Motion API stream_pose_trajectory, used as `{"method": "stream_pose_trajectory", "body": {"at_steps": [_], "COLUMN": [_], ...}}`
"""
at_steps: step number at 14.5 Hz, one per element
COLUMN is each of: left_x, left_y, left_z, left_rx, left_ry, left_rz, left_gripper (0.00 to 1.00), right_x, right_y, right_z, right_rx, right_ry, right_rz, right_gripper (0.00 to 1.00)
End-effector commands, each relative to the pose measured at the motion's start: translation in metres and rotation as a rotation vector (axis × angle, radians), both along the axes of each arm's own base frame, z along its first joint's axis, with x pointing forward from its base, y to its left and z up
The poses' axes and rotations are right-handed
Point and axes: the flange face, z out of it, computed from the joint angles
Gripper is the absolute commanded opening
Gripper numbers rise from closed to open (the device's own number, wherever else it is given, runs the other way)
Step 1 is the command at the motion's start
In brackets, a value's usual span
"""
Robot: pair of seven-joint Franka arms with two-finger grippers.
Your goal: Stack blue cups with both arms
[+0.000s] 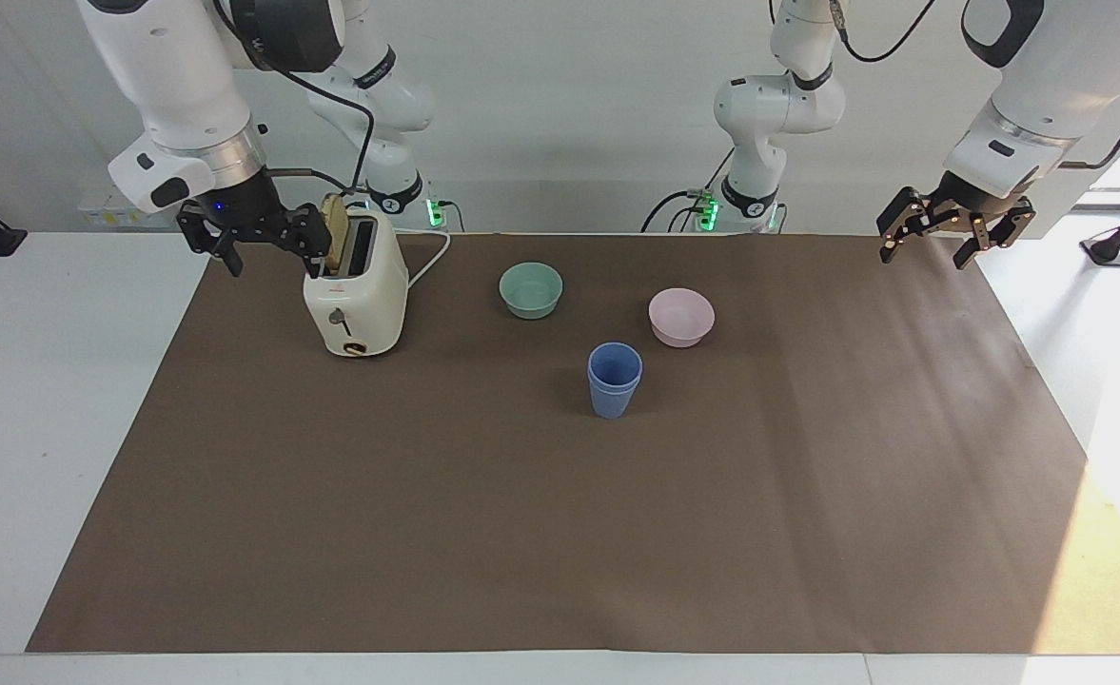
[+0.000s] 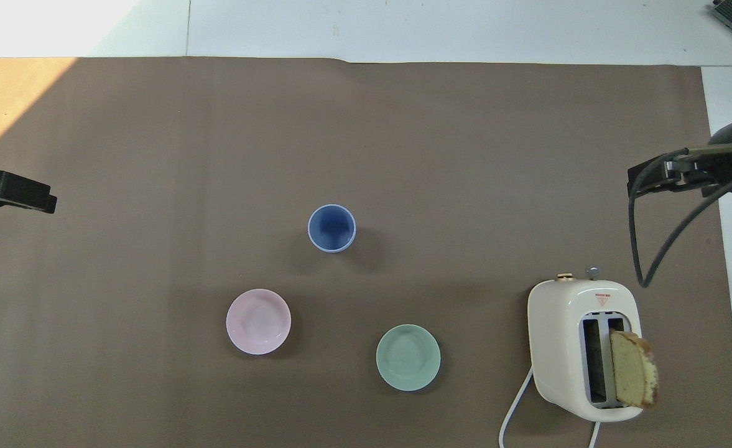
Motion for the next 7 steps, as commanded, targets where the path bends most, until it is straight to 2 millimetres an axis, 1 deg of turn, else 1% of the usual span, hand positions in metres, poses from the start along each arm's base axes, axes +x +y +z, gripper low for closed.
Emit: {"method": "stream_pose_trajectory", "body": {"at_steps": [1,3,4,7], "left_x": [-0.001,-0.001,-0.001,-0.001], "left_y": [0.004,0.004,0.004,0.004], "left_z": [0.006,0.005,0.005,0.005], "left_rx": [-0.013,-0.013,-0.013,-0.013], "left_ry": [-0.008,-0.006,-0.006,-0.005], "left_rz": [0.007,0.004,0.001,-0.002], "left_gripper": [1.00,1.00,1.00,1.00], "right_x": [-0.012,-0.030,-0.033,-0.036], "right_y": [-0.005,0.000,0.000,0.009], "right_z": [-0.003,-0.011,-0.015,-0.014], "right_rx": [0.030,0.013,0.009,0.007], "right_ry": [0.002,0.024,0.029,0.033], "right_rz": [-0.022,0.000,0.000,0.018], "right_gripper": [1.00,1.00,1.00,1.00]}}
